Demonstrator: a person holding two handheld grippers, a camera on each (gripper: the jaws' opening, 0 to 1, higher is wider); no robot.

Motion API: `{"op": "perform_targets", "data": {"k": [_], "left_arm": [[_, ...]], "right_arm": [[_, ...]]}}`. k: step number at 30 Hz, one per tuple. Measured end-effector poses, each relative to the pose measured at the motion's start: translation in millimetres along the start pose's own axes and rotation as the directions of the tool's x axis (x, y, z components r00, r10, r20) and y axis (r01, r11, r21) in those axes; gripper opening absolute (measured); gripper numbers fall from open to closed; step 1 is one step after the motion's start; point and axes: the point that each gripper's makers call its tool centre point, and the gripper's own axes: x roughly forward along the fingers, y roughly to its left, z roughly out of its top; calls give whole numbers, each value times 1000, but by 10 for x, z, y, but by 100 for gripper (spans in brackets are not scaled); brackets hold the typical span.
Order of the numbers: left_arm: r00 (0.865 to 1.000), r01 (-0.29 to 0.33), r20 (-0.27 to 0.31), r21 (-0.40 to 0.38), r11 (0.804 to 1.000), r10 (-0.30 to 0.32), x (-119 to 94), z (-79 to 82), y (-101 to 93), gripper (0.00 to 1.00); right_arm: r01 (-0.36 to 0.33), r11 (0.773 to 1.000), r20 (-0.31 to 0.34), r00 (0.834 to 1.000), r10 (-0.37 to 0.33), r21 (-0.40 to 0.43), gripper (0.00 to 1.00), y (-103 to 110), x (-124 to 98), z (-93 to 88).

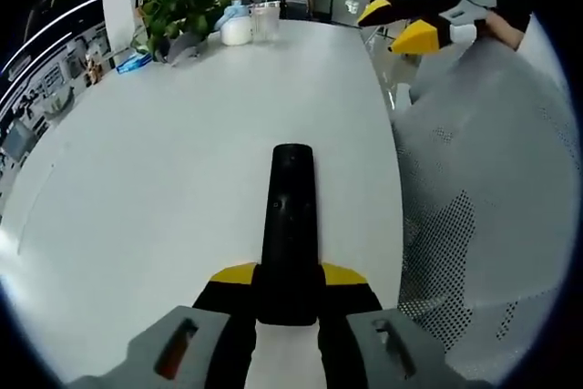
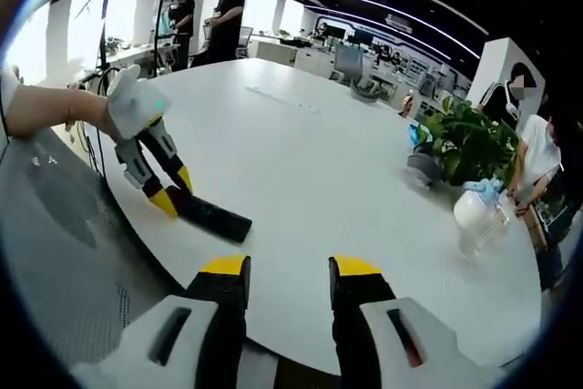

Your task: Press the specified remote control buttons in sequence, fully releasing each button before pressing the next.

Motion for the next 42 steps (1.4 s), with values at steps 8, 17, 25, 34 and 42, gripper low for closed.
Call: {"op": "perform_targets", "data": {"k": [8,17,25,34,42], "left_arm": [[1000,8,-24,22,1000,-7,9,2,-9,19],[1000,8,-28,28,1000,-7,12,6,-18,19],[999,8,-33,35,999,-7,14,5,-26,19],[999,15,-39,42,999,-13,9,-6,-53,19],[999,15,-49,44,999,-12,9,-13,-78,19]], "right_arm": [[-16,1000,-14,1000,16,-13,35,34,14,-18],[-5,1000,-16,1000,5,-2,35,6,5,-26],[-7,1000,-24,1000,6,-22,34,16,14,-37],[-13,1000,-23,1000,12,-18,34,24,14,-33],[-90,996,-64,994,90,10,31,97,30,-47]]}}
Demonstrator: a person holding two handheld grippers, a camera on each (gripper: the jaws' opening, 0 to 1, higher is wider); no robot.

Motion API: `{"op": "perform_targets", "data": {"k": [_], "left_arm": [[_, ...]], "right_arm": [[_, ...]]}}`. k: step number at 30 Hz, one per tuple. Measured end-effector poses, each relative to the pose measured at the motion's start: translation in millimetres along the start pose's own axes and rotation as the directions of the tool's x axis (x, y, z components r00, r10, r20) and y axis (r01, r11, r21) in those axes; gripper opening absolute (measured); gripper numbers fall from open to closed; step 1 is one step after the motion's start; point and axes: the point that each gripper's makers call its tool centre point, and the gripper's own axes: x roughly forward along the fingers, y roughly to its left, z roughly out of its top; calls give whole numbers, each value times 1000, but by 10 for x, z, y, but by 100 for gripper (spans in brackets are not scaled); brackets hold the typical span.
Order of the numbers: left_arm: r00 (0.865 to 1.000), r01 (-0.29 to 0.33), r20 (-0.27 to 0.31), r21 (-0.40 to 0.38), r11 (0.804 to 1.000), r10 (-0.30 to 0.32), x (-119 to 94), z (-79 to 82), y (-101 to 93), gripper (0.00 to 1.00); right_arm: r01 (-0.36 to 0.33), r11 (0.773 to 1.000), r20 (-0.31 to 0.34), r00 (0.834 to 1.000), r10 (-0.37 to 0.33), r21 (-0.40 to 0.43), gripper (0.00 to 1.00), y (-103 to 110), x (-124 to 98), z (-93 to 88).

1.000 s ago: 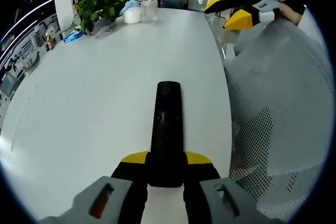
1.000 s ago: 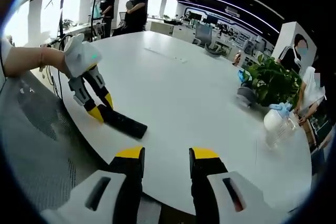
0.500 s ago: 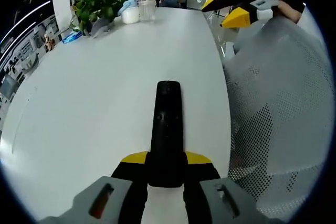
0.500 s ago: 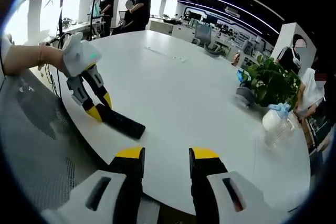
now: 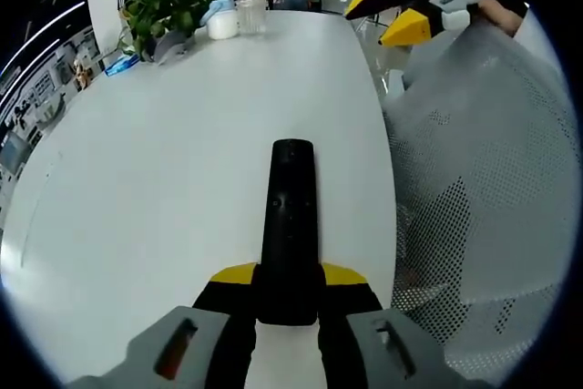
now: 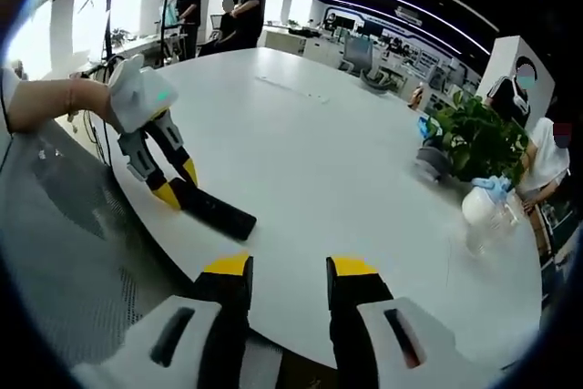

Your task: Press the specified remote control buttons in sequence, fully releasing each button before pressing the next.

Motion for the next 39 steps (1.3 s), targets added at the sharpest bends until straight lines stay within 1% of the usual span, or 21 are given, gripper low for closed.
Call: {"op": "perform_targets", "data": {"k": [2,4,6,9,10,11,12,13,15,17,20,22,25,28,30,31,33,38,39], "left_arm": [[1000,2,-2,4,1000,-2,-2,-1,-7,19],[1000,4,-3,1,1000,-4,-2,-1,-7,19],[1000,5,-3,0,1000,-5,-2,-1,-6,19],[1000,6,-4,-6,1000,-6,-4,-3,-5,19],[1000,7,-4,-7,1000,-7,-4,-4,-6,19],[1000,7,-4,-8,1000,-7,-4,-4,-5,19],[1000,6,-3,-8,1000,-6,-4,-4,-5,19],[1000,5,-3,-8,1000,-5,-4,-4,-6,19],[1000,5,-2,-11,1000,-5,-7,-7,-11,19],[1000,4,-1,-12,1000,-4,-9,-8,-15,19],[1000,6,-3,-11,1000,-6,-12,-10,-21,19],[1000,8,-5,-4,1000,-8,-14,-12,-25,19],[1000,12,-8,6,1000,-12,-15,-13,-25,19],[1000,17,-7,19,1000,-17,-17,-16,-33,19],[1000,21,-6,26,999,-21,-18,-17,-41,19],[1000,24,-5,30,999,-23,-19,-17,-47,19],[999,32,-5,42,999,-32,-22,-21,-67,19],[999,51,-7,70,996,-51,-26,-32,-107,19],[998,59,-7,86,995,-58,-28,-33,-121,19]], "right_arm": [[-49,998,2,999,49,25,30,51,17,28],[-67,997,-1,998,67,25,29,43,55,63],[-80,997,-21,997,80,5,28,51,120,85],[-98,995,-30,995,97,-29,27,82,241,136],[-121,991,-44,992,119,-49,26,114,311,131],[-139,988,-78,988,134,-71,26,133,343,97],[-130,989,-73,989,125,-73,26,133,390,114],[-151,984,-74,987,144,-97,25,170,443,131],[-182,979,-89,981,174,-96,25,232,503,150],[-191,976,-92,979,182,-108,25,260,545,177],[-218,966,-114,973,203,-137,25,323,620,184],[-236,961,-135,967,217,-147,24,357,654,162],[-255,955,-150,961,233,-151,23,397,697,132],[-286,946,-183,949,256,-156,22,452,773,54],[-295,943,-199,944,262,-155,22,468,816,6],[-302,941,-218,939,265,-154,21,477,844,-42],[-304,941,-233,935,265,-148,21,488,877,-101],[-327,937,-255,923,288,-124,18,556,878,-214],[-330,936,-259,921,291,-123,17,566,881,-227]]}}
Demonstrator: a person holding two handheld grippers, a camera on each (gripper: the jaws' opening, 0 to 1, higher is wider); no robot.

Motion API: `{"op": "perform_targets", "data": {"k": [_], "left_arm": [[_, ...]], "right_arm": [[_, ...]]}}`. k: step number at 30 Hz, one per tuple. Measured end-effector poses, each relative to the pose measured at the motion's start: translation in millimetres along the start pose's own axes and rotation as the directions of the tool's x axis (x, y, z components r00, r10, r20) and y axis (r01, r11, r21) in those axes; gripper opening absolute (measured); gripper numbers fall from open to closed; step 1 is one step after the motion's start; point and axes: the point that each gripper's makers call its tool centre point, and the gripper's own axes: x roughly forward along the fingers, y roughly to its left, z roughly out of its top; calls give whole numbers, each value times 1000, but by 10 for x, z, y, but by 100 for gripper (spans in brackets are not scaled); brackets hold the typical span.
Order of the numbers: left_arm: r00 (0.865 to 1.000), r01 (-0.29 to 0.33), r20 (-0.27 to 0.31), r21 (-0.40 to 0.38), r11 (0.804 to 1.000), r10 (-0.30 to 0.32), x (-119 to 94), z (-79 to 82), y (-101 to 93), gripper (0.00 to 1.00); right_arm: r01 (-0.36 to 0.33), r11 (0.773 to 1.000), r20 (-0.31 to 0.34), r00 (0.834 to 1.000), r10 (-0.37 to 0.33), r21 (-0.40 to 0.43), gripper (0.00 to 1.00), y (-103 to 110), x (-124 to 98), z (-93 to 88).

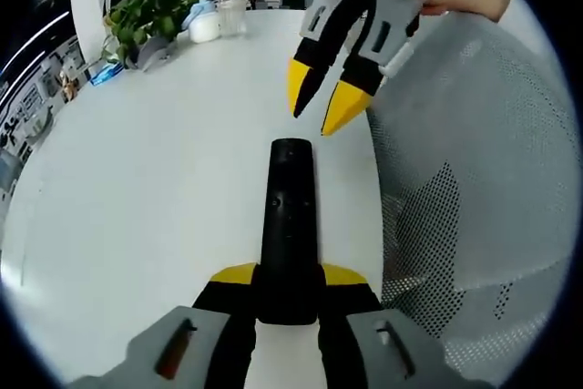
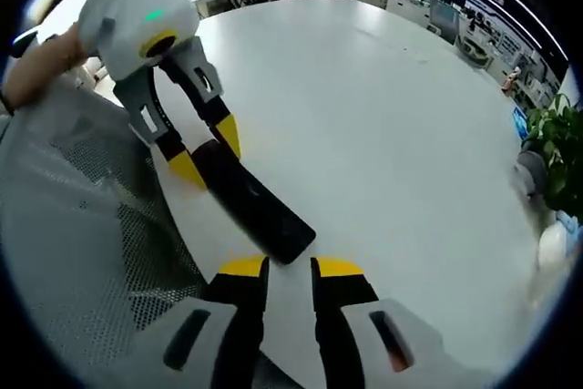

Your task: Press the specified remote control buttons in sequence, fully releasing each button before pressing the next.

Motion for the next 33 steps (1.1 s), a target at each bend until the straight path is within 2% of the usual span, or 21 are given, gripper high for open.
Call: {"op": "perform_targets", "data": {"k": [3,8,13,22,29,33], "left_arm": [[1000,29,3,39,999,-29,-5,-5,-60,19],[998,58,2,62,996,-59,-4,-7,-124,19],[996,86,13,84,993,-88,21,26,-205,19],[996,86,4,73,994,-87,18,24,-198,19],[996,85,4,69,994,-86,20,25,-196,19],[996,85,5,69,994,-86,21,27,-196,19]], "right_arm": [[0,1000,-18,1000,0,-21,12,-2,10,-8],[-25,1000,-19,1000,25,0,6,43,14,-13],[-53,996,-46,998,50,-66,0,159,37,-23],[-45,989,-123,992,28,-140,0,155,49,-166],[-52,989,-114,993,36,-137,0,174,54,-140],[-46,988,-130,991,27,-150,0,155,66,-167]]}}
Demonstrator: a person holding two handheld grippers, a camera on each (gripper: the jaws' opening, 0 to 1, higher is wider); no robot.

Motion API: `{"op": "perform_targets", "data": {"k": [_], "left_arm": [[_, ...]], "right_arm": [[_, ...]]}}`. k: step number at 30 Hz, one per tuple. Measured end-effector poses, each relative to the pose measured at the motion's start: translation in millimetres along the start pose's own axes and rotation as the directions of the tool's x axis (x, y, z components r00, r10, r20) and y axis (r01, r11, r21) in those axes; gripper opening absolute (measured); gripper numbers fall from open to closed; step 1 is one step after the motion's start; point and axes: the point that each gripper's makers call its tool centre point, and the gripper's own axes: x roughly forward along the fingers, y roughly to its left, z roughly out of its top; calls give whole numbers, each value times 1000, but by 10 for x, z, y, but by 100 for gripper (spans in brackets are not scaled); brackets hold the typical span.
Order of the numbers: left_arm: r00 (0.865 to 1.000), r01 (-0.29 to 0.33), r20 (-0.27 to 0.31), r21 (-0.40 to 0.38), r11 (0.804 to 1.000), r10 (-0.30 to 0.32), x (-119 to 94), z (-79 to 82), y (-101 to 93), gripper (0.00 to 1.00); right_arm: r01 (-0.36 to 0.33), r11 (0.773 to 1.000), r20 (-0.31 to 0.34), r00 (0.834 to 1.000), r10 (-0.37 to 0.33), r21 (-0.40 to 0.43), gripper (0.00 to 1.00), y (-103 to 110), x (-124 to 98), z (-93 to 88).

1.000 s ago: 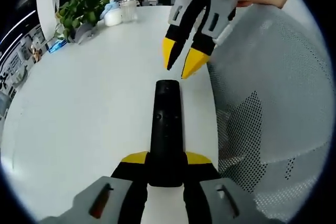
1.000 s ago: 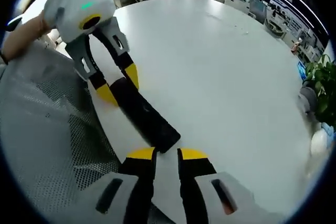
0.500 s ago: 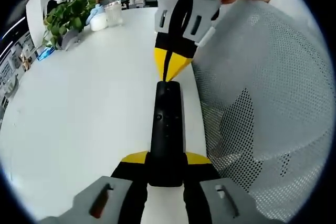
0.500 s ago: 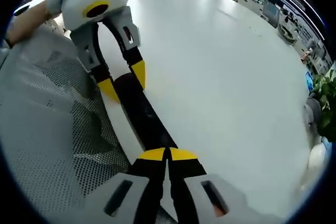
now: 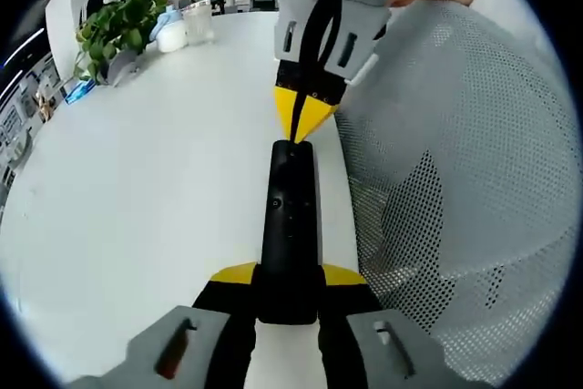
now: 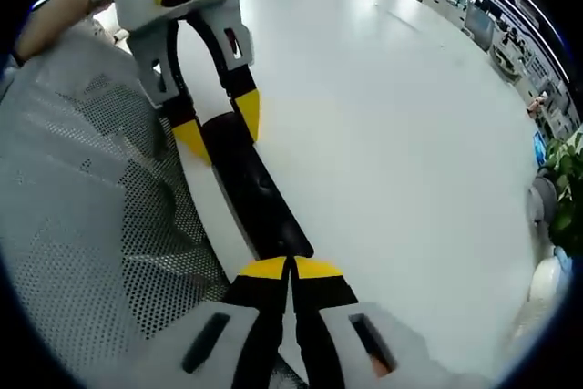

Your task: Press the specified remote control buttons in sequence, fully releasing each button before pressing the next.

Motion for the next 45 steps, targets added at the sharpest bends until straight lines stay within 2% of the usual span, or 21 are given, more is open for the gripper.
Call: {"op": "perform_targets", "data": {"k": [28,33,39,45], "left_arm": [[1000,2,-6,-1,1000,-2,-1,3,-3,19],[1000,2,-7,0,1000,-2,-2,0,0,19],[1000,-1,-7,-3,1000,1,-1,0,-2,19],[1000,-1,-6,-4,1000,1,1,3,-3,19]], "right_arm": [[17,999,-6,1000,-17,-38,0,-7,21,19],[9,1000,1,1000,-9,3,0,-20,22,17],[-3,1000,2,1000,3,9,0,-12,15,19],[-15,1000,49,999,14,16,0,4,-7,115]]}}
